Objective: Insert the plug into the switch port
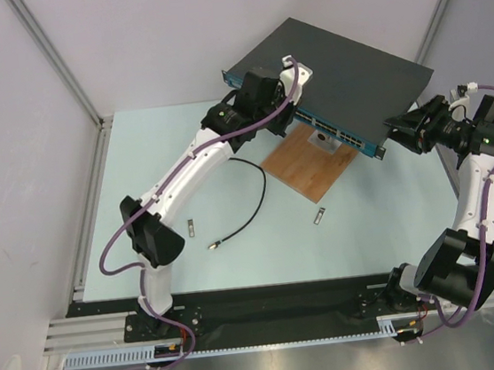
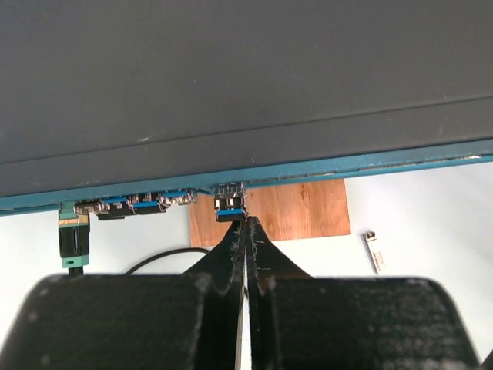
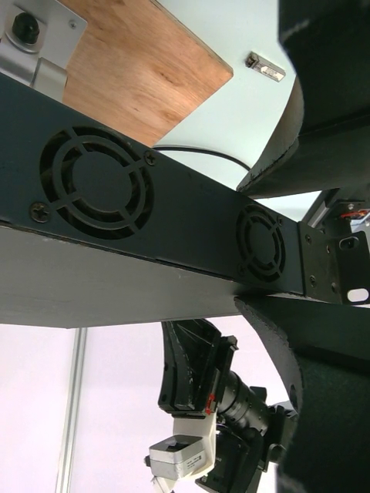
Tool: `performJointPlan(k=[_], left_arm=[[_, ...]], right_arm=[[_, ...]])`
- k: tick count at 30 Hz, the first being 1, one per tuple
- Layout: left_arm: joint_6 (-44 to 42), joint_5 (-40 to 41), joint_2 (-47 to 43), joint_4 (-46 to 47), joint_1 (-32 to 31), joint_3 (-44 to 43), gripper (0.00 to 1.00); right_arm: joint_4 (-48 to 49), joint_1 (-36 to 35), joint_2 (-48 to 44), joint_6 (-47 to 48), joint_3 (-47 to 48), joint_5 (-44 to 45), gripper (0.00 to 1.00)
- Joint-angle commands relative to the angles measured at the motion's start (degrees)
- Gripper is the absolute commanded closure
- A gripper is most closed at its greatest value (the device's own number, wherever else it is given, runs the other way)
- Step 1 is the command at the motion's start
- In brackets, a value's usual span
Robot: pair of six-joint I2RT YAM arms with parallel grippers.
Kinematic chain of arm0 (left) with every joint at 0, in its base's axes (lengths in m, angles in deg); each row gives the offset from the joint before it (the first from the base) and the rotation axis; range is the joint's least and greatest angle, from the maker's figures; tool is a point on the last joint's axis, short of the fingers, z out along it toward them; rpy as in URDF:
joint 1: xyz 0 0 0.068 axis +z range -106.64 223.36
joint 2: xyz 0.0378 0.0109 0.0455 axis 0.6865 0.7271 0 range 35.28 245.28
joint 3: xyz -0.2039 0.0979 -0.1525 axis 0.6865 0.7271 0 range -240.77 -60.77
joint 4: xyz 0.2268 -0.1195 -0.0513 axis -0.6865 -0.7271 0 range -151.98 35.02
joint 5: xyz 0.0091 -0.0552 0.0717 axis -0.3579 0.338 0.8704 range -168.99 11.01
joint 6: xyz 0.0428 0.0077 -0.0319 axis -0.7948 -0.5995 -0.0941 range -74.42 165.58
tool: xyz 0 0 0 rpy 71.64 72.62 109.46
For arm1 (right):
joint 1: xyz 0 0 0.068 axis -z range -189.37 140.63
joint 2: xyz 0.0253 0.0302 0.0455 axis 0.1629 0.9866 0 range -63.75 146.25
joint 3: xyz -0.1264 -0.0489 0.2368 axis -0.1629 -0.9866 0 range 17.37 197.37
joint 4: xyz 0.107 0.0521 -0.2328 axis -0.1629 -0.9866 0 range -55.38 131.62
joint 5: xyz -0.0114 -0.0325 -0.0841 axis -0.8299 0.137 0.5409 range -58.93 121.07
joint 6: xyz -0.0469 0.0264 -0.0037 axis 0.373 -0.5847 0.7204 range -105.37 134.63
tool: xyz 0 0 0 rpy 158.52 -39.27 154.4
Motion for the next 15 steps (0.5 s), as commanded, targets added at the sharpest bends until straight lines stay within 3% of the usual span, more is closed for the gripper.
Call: performJointPlan(k=[1, 15], left_arm=[[0.1, 1.3, 0.2, 4.1, 0.4, -3.2, 0.99], [-1.3, 3.2, 3.1, 8.3, 0.4, -8.3, 1.00]], right_arm=[[0.4, -1.6, 0.6, 4.5, 0.9, -1.4, 1.00], [0.1, -1.4, 0.7, 5.3, 0.1, -1.7, 1.00]])
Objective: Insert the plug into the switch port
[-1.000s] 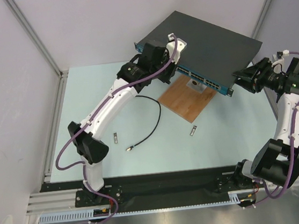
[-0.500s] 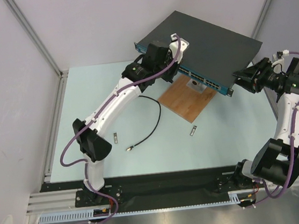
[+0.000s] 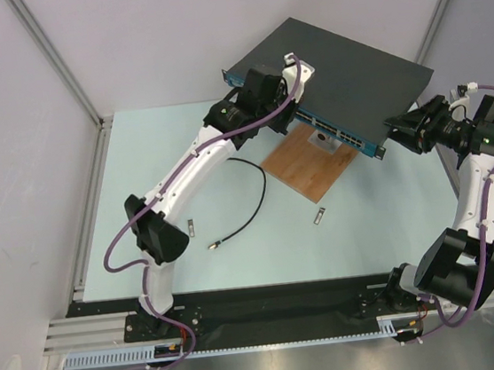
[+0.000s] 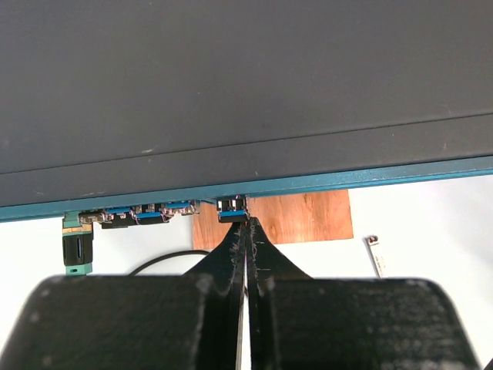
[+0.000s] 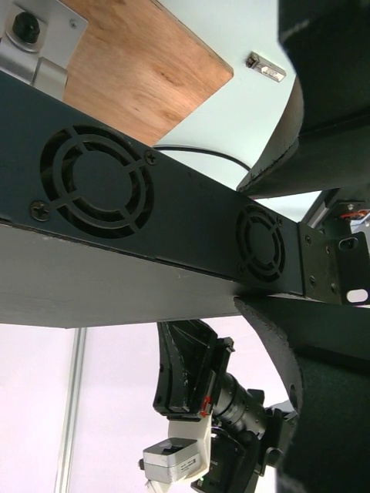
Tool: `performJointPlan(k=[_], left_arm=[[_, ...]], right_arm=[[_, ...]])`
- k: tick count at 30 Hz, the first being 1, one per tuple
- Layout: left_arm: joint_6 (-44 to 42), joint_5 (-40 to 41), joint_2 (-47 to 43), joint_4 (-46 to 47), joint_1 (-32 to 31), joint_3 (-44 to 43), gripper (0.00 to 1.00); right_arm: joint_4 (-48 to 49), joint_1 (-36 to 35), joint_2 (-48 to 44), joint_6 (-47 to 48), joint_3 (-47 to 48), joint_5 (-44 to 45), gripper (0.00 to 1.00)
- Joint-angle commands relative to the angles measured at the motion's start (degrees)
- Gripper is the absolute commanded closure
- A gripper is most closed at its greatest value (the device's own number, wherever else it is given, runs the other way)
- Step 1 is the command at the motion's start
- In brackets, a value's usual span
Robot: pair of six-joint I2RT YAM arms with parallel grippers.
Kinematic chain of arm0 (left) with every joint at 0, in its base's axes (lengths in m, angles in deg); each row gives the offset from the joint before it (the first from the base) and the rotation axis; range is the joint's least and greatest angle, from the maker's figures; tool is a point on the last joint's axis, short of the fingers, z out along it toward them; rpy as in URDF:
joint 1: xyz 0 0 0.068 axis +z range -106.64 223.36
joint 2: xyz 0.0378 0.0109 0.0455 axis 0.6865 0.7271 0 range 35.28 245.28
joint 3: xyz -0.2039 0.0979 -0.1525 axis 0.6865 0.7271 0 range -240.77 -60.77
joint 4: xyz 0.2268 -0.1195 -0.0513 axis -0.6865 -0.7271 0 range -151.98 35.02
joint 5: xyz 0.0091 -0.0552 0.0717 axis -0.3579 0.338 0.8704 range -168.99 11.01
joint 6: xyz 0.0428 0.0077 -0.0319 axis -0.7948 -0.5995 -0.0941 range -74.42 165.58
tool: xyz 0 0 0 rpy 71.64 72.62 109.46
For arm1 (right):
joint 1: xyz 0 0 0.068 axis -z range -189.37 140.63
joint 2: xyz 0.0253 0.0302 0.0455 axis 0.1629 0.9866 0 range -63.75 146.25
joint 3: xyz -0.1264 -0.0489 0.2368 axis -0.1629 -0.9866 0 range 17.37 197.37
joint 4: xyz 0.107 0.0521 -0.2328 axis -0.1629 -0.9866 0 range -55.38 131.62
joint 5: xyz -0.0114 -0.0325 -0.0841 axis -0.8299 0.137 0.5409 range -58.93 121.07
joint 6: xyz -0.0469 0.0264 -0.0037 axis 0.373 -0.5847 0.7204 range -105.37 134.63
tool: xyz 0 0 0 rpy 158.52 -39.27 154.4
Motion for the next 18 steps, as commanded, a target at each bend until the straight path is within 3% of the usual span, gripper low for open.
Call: performJointPlan(k=[1, 14, 18], left_arm=[[-1.2, 2.4, 1.1, 10.0, 0.5, -4.7, 1.00], [-1.6, -0.7, 3.2, 12.8, 0.6, -8.3, 1.00], [-2.6, -5.1, -0.8, 11.0, 0.6, -5.7, 0.93]], right_arm=[[0.0, -1.5, 0.6, 5.2, 0.0, -1.4, 1.00], [-1.0, -1.5, 0.3, 6.5, -0.4, -1.8, 1.00], [-1.2, -1.2, 0.9, 7.1, 1.1, -1.4, 1.00]])
